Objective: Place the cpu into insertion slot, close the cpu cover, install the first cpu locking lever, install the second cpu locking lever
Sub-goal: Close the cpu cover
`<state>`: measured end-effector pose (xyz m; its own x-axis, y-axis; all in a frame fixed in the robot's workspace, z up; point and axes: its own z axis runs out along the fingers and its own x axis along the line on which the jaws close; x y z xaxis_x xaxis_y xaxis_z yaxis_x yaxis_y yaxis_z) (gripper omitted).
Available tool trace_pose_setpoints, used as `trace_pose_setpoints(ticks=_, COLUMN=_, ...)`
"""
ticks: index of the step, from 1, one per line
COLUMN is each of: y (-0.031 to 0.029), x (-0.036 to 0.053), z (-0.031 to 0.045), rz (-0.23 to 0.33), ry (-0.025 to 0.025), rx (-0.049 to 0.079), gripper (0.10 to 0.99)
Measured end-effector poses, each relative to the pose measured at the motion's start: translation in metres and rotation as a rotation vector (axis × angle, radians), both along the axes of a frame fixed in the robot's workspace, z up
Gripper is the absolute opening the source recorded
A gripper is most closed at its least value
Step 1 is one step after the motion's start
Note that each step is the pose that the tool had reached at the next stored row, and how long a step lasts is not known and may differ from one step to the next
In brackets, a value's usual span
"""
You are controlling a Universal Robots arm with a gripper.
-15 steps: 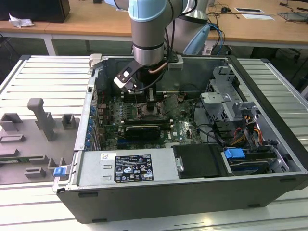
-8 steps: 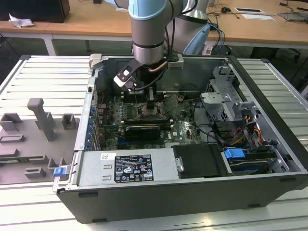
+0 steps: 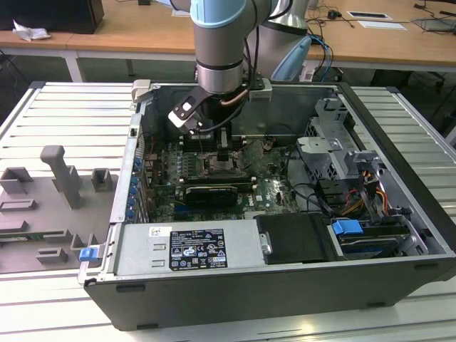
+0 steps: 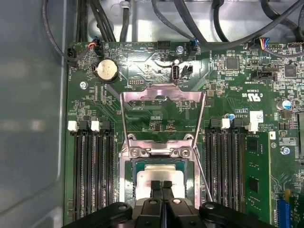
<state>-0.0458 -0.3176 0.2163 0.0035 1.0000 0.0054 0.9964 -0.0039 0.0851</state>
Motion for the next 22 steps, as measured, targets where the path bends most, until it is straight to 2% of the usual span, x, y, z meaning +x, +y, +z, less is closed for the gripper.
trace_pose_setpoints(ticks=22, y=0.0000, x=0.0000, z=0.0052, rz=0.000, ry=0.0001, rx=0.000, gripper=0.106)
